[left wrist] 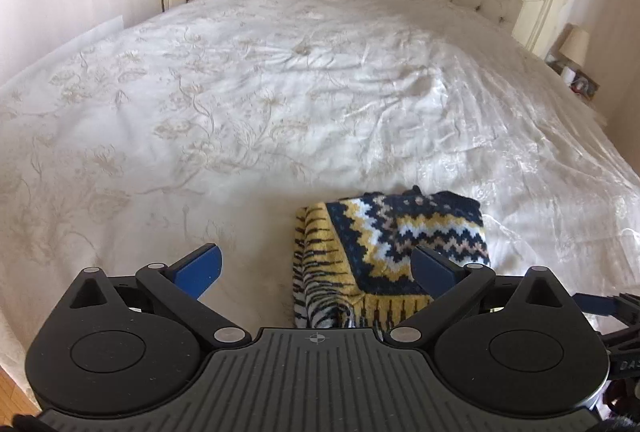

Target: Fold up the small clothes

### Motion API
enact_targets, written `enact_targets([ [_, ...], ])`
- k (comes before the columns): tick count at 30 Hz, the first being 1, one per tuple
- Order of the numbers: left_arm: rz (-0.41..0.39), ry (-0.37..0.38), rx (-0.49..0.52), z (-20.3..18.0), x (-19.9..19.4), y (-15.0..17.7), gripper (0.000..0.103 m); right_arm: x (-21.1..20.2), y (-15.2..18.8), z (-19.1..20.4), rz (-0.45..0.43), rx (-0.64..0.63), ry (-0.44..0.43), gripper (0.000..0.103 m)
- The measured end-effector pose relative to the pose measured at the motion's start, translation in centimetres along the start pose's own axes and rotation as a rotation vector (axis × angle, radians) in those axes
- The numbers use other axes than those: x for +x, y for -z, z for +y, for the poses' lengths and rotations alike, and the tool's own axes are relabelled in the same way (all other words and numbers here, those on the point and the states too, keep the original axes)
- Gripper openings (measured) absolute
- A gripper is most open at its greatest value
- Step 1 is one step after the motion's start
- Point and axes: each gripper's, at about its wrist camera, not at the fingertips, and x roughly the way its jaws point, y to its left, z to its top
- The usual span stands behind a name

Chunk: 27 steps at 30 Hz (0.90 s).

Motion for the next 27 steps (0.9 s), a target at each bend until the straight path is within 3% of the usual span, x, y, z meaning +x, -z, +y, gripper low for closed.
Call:
enact_targets([
  [8, 0.011, 0.006, 0.011, -1.2, -3.2, -1.0, 0.102, -2.1, -0.5, 0.6, -0.06, 0.044, 0.045, 0.102],
  [18, -0.057, -0.166, 0.1, -2.9, -8.6, -0.1, 0.101, -5.4, 0.3, 3.1, -0.093, 0.063, 0.08, 0.102],
  [23, 0.007, -0.156, 0.111, -3.0, -10.1, 1.1, 0.101, -7.4, 1.4, 5.1, -0.09, 0.109, 0.123, 0.102],
  [27, 0.082, -0.195, 0.137, -3.4, -11.3, 3.3, 0.101, -9.4, 2.8, 7.2, -0.092, 0.113, 0.206, 0.102],
])
